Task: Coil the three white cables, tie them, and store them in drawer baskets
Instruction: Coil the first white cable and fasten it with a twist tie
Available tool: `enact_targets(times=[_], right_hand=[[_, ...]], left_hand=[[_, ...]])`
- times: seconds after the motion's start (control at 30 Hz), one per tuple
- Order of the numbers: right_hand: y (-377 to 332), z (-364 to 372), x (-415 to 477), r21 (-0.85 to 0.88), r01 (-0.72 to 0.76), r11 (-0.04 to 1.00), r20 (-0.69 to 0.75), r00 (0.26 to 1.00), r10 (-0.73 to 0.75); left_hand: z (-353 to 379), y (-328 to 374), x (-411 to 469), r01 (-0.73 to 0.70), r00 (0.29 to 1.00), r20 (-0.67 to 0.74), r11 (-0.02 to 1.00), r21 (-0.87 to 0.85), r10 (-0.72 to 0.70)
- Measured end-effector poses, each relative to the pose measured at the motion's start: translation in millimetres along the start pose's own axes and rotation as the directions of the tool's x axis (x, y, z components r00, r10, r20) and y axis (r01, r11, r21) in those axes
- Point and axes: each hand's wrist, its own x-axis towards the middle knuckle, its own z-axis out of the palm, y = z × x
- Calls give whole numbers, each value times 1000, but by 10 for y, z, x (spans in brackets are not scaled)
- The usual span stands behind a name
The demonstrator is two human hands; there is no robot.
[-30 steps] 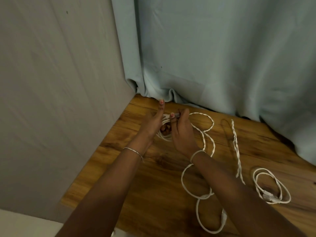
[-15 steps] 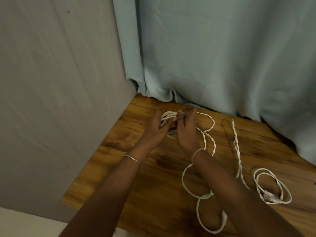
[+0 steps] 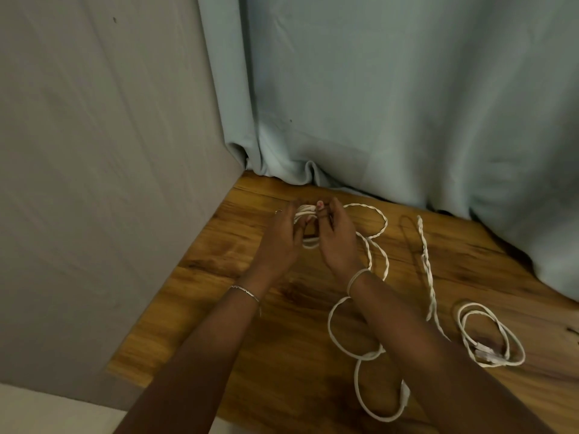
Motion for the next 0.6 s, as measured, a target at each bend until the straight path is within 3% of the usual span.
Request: enact_targets(times=[0.13, 0.37, 0.6], right_hand=[[65, -42, 1, 10, 3, 1000, 58, 998, -4], [71, -65, -14, -65, 43, 997, 36, 999, -41], [42, -87, -117, -72, 8, 997, 19, 1000, -6]], left_hand=[[8, -42, -3, 45, 999, -4, 999, -21, -46], [47, 42, -33, 118, 992, -40, 990, -70, -121], [94, 74, -151, 226, 966, -66, 941, -253, -249]])
